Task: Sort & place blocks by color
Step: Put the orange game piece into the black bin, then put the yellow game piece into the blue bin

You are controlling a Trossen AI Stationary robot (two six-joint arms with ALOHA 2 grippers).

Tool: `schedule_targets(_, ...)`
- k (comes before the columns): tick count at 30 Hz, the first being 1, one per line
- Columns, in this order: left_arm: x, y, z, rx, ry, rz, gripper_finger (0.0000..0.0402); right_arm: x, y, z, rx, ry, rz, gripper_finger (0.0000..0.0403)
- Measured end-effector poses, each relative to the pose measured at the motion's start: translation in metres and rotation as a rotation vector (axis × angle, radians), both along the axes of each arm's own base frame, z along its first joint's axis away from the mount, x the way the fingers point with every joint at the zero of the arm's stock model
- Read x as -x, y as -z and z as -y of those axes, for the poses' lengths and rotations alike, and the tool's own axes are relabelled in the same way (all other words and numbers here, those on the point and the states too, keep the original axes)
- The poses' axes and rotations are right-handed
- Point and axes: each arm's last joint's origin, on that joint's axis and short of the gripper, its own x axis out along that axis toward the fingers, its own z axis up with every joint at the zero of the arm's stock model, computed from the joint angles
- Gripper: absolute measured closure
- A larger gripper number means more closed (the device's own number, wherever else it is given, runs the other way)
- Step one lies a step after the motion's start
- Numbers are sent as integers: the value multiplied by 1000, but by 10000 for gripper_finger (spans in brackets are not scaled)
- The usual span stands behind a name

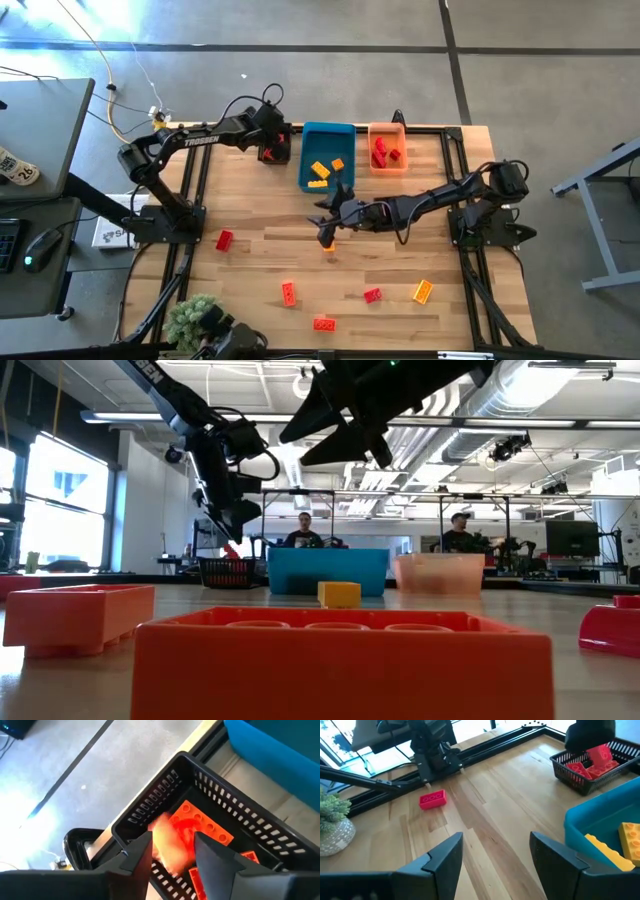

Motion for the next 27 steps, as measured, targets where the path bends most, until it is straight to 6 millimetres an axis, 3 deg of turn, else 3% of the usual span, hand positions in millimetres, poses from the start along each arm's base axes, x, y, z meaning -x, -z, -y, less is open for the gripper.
schedule_targets(7,0,0,0,6,14,-1,236,0,0,0,-10,5,2,188)
schedule_targets(13,2,-6,6,22,25,-4,228,3,6,0,-143,48,-29,188)
schedule_targets(20,10,-36,18,7,69,96,227,10,18,-3,-412,120,-118,188)
schedule_targets(27,22,-71,49,85,132,280,227,9,15,-7,-500,137,-120,188)
